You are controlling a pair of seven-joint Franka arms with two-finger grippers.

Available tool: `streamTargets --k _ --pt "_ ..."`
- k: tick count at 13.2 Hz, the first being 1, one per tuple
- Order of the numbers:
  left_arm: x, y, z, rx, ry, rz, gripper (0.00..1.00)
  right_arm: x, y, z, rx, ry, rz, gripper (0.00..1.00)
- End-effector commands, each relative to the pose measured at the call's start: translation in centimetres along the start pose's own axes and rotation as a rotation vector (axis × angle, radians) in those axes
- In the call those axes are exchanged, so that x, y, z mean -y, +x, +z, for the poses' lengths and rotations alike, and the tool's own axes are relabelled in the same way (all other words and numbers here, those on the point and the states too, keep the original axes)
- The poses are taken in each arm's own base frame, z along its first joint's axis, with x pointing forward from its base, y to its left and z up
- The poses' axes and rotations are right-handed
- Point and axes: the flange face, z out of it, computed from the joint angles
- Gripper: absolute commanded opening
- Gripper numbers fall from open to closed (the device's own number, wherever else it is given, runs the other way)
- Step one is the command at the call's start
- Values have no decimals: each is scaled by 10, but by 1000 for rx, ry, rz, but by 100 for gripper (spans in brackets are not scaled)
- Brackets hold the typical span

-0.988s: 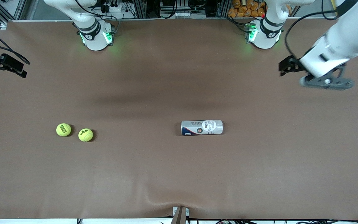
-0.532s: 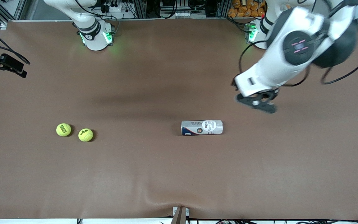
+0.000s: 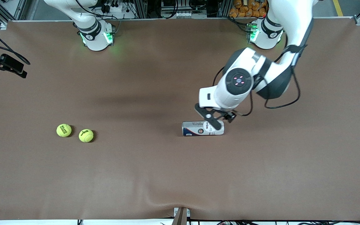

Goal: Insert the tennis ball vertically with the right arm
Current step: 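Reach the left gripper down to the clear Wilson tube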

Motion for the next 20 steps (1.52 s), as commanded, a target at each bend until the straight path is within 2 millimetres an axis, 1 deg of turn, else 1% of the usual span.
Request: streamTargets --k 1,3,5,8,10,11,13,15,20 --pt "-19 20 14 -14 55 127 100 0 1 -4 3 -8 6 100" --pt "-34 30 34 -14 66 237 100 0 1 -4 3 -8 6 100" --pt "-36 38 50 -20 94 388 100 0 1 -4 3 -8 6 100" --pt "-35 46 74 -22 133 514 100 1 1 -4 3 -8 5 100" --pt "-37 49 86 -14 150 551 100 1 1 -4 3 -8 6 100" --pt "-41 53 87 -32 161 582 100 1 1 -4 3 -8 6 100" --pt "-39 56 94 -44 171 671 100 1 1 -4 3 -8 4 100" --pt "-38 57 94 -57 178 674 100 1 1 -4 3 -8 4 100" --pt "-38 57 121 -32 153 670 100 0 1 -4 3 -6 7 100"
